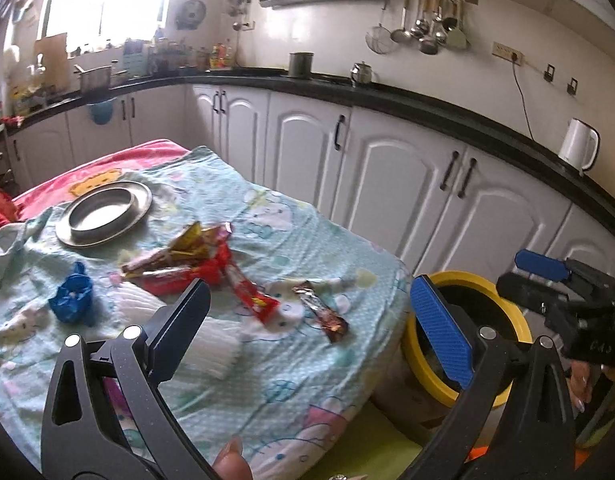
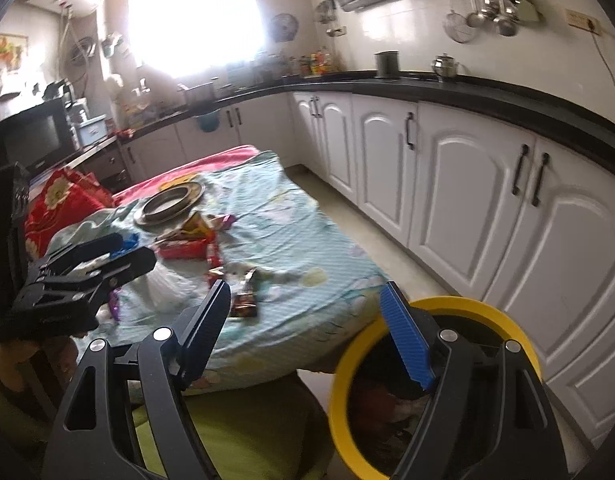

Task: Collect trash
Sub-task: 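Move both tools back over the table toward the remaining trash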

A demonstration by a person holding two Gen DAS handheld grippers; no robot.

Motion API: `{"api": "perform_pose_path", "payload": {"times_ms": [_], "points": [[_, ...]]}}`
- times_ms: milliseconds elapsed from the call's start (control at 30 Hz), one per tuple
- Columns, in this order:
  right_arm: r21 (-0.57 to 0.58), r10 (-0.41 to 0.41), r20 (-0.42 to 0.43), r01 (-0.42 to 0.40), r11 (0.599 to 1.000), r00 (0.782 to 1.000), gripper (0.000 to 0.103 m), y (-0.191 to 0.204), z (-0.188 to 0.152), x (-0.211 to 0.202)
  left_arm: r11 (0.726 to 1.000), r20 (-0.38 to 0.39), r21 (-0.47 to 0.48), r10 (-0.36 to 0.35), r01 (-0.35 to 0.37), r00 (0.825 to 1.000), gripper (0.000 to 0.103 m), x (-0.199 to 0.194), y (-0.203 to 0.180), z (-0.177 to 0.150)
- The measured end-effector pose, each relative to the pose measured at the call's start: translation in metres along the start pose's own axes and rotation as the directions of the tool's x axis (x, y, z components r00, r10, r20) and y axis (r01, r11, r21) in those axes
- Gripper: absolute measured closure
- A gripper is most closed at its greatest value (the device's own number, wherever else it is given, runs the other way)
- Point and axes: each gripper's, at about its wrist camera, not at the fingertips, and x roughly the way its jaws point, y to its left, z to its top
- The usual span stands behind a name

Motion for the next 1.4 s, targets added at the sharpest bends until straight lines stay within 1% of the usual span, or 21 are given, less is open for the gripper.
{"api": "perform_pose_path", "payload": {"times_ms": [333, 567, 900, 1167, 1400], "points": [[-0.047, 0.037, -0.015, -0.038, 0.998, 0.999, 0.028, 0.030, 0.007, 0.011, 0.998, 0.033, -0.046, 0.048, -0.047, 0.998, 0.011, -0.008, 0.032, 0.003], [-0.092, 0.070, -0.028, -0.073, 0.993, 0.997, 0.028, 0.055, 0.013, 0.024, 0.992, 0.049, -0.087, 0.099, -0.094, 0.994, 0.011, -0.016, 0.058, 0.004], [-0.140, 0.115, -0.060, -0.122, 0.983, 0.992, 0.028, 0.083, 0.016, 0.044, 0.973, 0.058, -0.163, 0.176, -0.165, 0.983, 0.011, -0.026, 0.097, 0.004], [-0.183, 0.155, -0.092, -0.170, 0.968, 0.984, 0.028, 0.110, 0.019, 0.064, 0.955, 0.043, -0.210, 0.225, -0.211, 0.973, 0.011, -0.029, 0.125, 0.001], [-0.236, 0.190, -0.130, -0.216, 0.948, 0.973, 0.028, 0.135, 0.019, 0.087, 0.938, 0.024, -0.245, 0.257, -0.244, 0.966, 0.011, -0.028, 0.148, -0.004]]}}
